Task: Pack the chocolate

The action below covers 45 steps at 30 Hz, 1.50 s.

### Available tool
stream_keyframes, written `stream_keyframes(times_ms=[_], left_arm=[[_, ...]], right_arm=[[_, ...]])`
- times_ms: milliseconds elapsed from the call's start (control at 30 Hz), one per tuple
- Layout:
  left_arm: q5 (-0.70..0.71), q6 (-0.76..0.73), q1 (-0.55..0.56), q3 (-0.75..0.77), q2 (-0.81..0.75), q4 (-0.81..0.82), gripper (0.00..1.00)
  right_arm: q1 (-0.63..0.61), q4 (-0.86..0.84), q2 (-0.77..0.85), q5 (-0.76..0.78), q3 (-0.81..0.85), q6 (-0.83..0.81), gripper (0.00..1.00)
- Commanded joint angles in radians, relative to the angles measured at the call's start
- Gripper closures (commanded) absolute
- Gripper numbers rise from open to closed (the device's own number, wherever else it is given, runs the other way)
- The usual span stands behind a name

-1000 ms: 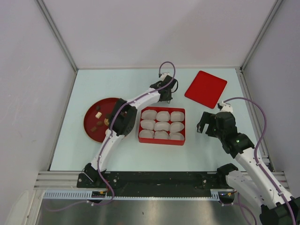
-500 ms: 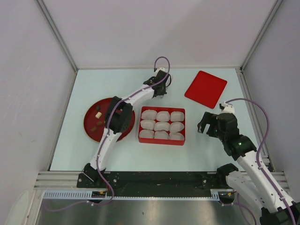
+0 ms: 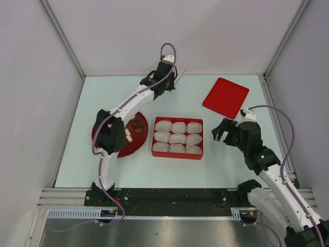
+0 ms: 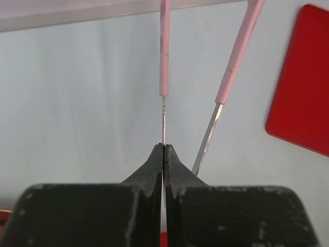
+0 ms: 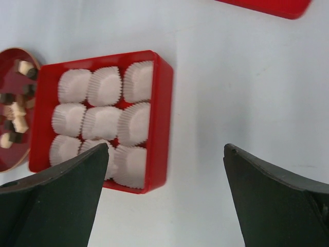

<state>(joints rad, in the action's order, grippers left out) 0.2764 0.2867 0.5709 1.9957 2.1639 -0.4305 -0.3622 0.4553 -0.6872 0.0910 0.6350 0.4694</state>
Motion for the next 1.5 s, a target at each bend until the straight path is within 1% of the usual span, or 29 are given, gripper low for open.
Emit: stream_keyframes(times_ms=[0,133,167,333,400,567,733,867,967,1200,1233,1300,1333,1467], left_arm=[[-0.071,-0.035,0.006,-0.119,-0.208,-0.005,1.00],[-0.103,-0.026,0.021,-0.228,-0.328,-0.025,1.00],[-0.112,-0.023,0.024,-0.253,-0.349,-0.033,1.00],[-0.158,0.008,0.058,-0.425,-0.513,-0.018,1.00],[-0.169,0.025,0.075,-0.489,-0.552,-0.017,1.00],[-0.200,0.069,0.112,-0.615,-0.676,-0.005,1.00],[-0.229,0.103,0.141,-0.692,-0.742,0.027,1.00],[-0.267,0.129,0.155,-0.751,-0.774,0.059,0.99],[-0.269,0.138,0.164,-0.776,-0.799,0.073,0.99],[-0.269,0.149,0.172,-0.795,-0.819,0.091,1.00],[-0.269,0.149,0.172,-0.795,-0.819,0.093,1.00],[-0.269,0.147,0.173,-0.796,-0.819,0.101,1.00],[-0.281,0.147,0.172,-0.796,-0.819,0.104,1.00],[-0.298,0.144,0.175,-0.798,-0.814,0.114,1.00]], right_arm=[[0.003,-0.191,-0.044,-0.080,0.005,0.054,0.02],[0.003,-0.322,-0.101,-0.135,0.005,0.104,0.02],[0.003,-0.380,-0.113,-0.157,0.003,0.118,0.02],[-0.001,-0.564,-0.199,-0.201,-0.006,0.211,0.02],[-0.007,-0.662,-0.222,-0.204,-0.020,0.267,0.02],[-0.053,-0.877,-0.316,-0.189,-0.027,0.339,0.02],[-0.093,-1.038,-0.425,-0.189,-0.031,0.429,0.04],[-0.113,-1.125,-0.503,-0.175,-0.031,0.495,0.09],[-0.119,-1.170,-0.537,-0.160,-0.029,0.532,0.12],[-0.119,-1.256,-0.610,-0.168,-0.029,0.598,0.21],[-0.119,-1.264,-0.623,-0.169,-0.031,0.604,0.24],[-0.119,-1.276,-0.635,-0.180,-0.031,0.612,0.27],[-0.119,-1.288,-0.641,-0.181,-0.028,0.617,0.30],[-0.118,-1.310,-0.658,-0.194,-0.026,0.623,0.39]])
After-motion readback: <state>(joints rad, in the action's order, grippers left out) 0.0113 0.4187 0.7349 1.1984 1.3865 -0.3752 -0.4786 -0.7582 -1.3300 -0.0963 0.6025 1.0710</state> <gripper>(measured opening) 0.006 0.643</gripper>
